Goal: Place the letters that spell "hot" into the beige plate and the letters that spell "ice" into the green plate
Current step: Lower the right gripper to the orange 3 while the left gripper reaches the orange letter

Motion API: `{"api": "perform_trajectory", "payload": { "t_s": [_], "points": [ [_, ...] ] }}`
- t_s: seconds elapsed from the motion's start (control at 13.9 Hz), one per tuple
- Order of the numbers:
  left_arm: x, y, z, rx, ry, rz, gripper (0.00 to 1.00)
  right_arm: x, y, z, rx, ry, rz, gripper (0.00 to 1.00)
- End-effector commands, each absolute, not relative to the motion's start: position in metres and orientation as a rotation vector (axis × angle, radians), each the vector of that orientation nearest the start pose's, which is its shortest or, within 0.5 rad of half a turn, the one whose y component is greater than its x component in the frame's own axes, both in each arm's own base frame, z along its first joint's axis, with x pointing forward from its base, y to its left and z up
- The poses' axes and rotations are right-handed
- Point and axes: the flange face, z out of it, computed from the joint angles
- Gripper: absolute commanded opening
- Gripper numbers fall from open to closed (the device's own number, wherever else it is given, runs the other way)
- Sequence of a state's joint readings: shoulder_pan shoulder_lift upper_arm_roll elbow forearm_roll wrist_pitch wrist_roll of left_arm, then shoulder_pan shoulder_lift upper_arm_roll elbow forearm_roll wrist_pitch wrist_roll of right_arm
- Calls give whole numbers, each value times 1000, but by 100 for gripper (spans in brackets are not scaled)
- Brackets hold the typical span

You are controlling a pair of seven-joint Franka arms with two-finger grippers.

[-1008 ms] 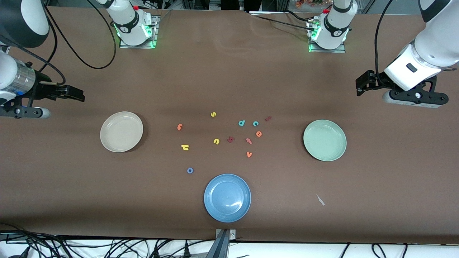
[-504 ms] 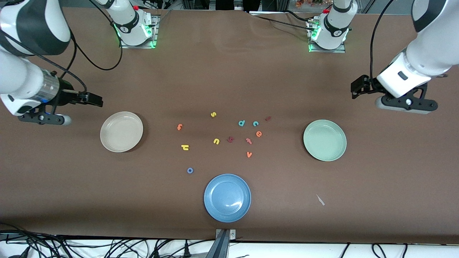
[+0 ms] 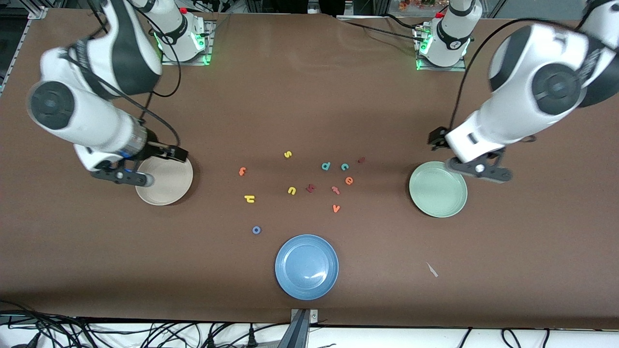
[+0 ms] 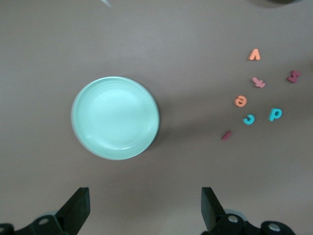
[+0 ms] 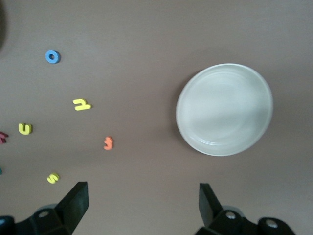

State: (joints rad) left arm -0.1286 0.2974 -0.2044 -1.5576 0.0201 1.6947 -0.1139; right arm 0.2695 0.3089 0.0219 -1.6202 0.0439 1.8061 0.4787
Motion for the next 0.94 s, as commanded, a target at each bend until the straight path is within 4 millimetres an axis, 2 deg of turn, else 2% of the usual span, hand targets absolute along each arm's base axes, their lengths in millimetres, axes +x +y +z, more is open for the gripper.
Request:
{"api": "perform_trajectory", "payload": {
  "t_s": [0.0, 0.22, 0.29, 0.36, 0.65, 0.72, 0.86],
  "points": [
    [611, -224, 442, -3108, 195, 183, 100, 615, 216, 401, -3104, 387, 179, 100],
    [609, -273, 394, -3114, 3, 185, 100, 608, 241, 337, -3066, 538, 111, 100],
    [613, -280, 376, -3119, -88, 169, 100, 601, 250, 318, -3060, 532, 86, 100],
    [612, -295, 361, -3128, -148, 159, 100, 593, 252, 300, -3051, 538, 61, 100],
    [607, -333, 312, -3135, -347, 143, 99, 562, 263, 234, -3013, 572, 1, 100],
    [607, -338, 297, -3131, -382, 141, 95, 556, 269, 221, -3007, 554, -17, 100],
    [609, -341, 276, -3140, -399, 142, 77, 553, 274, 200, -3005, 545, -16, 100]
  ]
}}
